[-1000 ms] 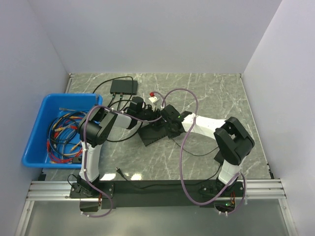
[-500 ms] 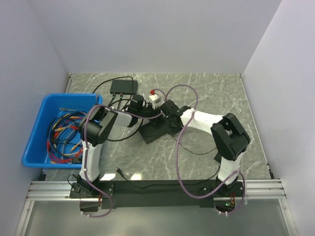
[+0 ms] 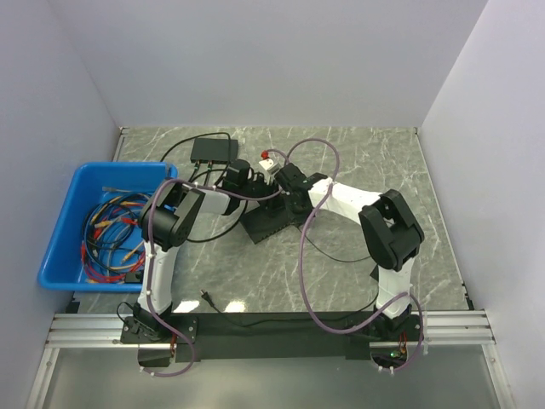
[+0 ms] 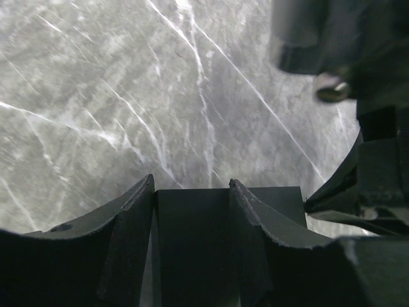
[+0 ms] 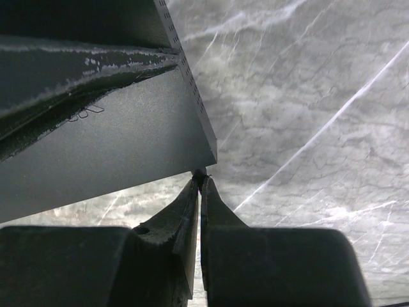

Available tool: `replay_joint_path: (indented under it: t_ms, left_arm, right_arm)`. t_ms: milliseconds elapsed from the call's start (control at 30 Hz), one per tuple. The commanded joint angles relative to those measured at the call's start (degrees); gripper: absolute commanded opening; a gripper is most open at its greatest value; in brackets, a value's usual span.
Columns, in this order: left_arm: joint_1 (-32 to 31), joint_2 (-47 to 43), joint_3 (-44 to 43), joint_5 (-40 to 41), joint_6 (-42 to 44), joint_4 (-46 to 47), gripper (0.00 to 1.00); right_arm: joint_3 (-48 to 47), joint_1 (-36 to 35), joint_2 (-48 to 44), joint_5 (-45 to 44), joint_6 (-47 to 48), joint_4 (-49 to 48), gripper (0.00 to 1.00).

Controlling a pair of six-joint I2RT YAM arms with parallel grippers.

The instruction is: Insert the plug into the switch port

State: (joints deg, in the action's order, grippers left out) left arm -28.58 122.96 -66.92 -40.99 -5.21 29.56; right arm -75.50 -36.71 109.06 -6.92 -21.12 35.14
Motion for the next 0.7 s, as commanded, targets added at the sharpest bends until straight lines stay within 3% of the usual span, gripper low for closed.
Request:
replay_joint_path:
  t_ms: [0, 333, 600, 667]
  left_arm:
    - [-5.17, 5.01, 3.20, -10.42, 2.66, -17.61, 0.52]
    - [-5.26, 6.15, 1.70, -11.04, 3.37, -19.63, 0.52]
    - [-5.00, 7.21, 0.91, -12.00, 3.28, -20.07, 0.52]
    - [-4.82, 7.21, 0.91, -12.27, 3.02, -19.89, 0.51]
  right_arm:
    - [-8.69, 2.34, 1.59, -5.65, -1.11, -27.40, 0.00]
    - [-7.29, 2.43, 2.75, -6.44, -0.94, -32.23, 0.00]
    - [-10.63, 2.78, 3.53, -7.58, 0.82, -30.48, 0.00]
    - [-10.19, 2.78, 2.92, -7.58, 1.00, -30.74, 0.04]
